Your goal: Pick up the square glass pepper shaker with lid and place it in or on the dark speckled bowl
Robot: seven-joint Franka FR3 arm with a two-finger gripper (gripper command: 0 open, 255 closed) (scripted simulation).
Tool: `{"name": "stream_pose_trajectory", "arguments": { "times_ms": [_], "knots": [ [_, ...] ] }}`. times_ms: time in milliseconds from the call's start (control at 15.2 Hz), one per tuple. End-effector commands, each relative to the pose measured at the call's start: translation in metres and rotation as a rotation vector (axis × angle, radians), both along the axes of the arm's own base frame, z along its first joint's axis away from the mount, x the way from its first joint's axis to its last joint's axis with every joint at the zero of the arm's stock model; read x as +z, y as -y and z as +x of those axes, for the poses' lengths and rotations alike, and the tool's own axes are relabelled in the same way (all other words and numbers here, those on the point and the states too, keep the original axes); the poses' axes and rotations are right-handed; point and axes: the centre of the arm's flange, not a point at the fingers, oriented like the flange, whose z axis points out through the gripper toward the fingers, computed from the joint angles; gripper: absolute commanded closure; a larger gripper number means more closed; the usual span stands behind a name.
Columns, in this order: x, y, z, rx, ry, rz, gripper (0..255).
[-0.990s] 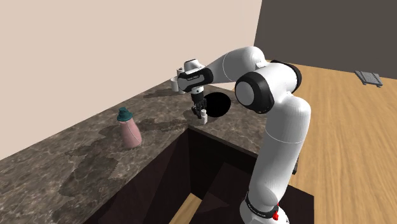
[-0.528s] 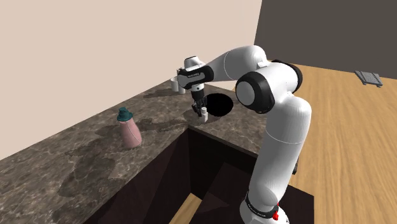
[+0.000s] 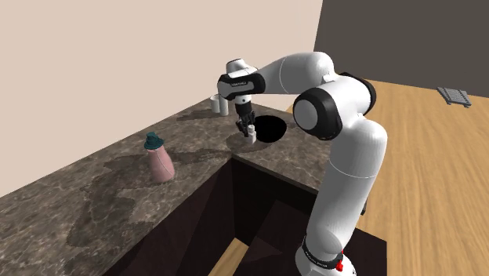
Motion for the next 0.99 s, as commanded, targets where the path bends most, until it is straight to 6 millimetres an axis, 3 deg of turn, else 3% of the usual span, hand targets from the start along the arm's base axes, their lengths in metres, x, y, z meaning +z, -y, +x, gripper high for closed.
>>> {"name": "stream_pose_trajectory", "arguments": {
  "times_ms": [0, 924],
  "knots": [
    [0.01, 0.0, 0.0, 0.0, 0.0, 0.0, 255],
    [0.084, 0.0, 0.0, 0.0, 0.0, 0.0, 255]
  ]
}}
